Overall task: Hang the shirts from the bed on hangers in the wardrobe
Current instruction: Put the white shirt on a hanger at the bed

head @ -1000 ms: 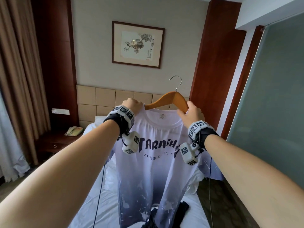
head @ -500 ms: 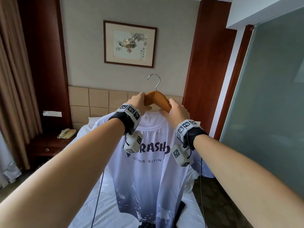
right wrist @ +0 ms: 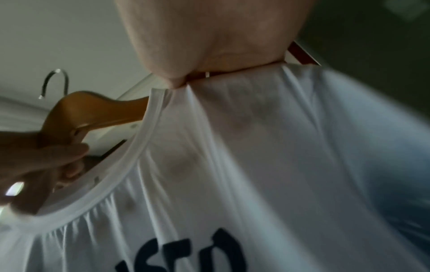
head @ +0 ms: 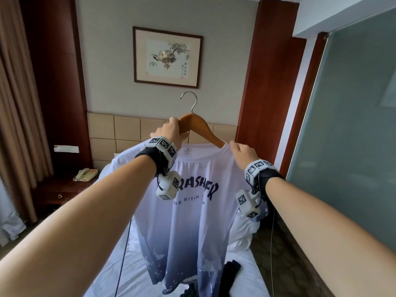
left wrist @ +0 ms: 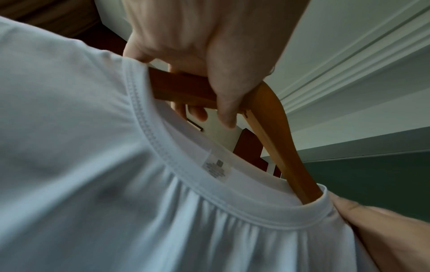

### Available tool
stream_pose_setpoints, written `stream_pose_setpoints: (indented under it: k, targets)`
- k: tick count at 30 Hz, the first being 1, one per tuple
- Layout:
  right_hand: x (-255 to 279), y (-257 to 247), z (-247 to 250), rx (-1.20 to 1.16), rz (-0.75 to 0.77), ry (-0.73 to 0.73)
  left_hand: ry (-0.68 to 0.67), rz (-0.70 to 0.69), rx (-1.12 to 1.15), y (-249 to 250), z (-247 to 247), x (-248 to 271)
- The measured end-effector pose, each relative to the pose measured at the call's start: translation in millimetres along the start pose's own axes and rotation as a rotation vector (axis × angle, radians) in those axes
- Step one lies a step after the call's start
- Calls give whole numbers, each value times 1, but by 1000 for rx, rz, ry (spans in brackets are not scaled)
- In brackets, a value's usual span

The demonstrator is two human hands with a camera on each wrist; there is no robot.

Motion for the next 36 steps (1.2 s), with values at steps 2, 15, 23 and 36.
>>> stream_pose_setpoints:
  k: [2, 15, 23, 36]
  targets:
    - [-1, 8, 2, -83, -26, 64, 12, 8, -34, 3, 0, 3]
    - [17, 45, 8, -218, -290, 29, -5, -46, 38, 18, -8, -1]
    - [19, 13, 12, 87, -61, 79, -32, -84, 93, 33, -19, -1]
    - [58, 13, 42, 166, 138, 293, -78, -258, 220, 93, -50, 27]
Point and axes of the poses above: each hand's wrist, its own x-axis away from the middle knuckle, its own z-axis out of the back of the hand, y = z × x, the point moved 5 cm from there along -x, towards the middle knuckle, and after that the axes turned 8 degrees about -y, right-handed, at the moved point
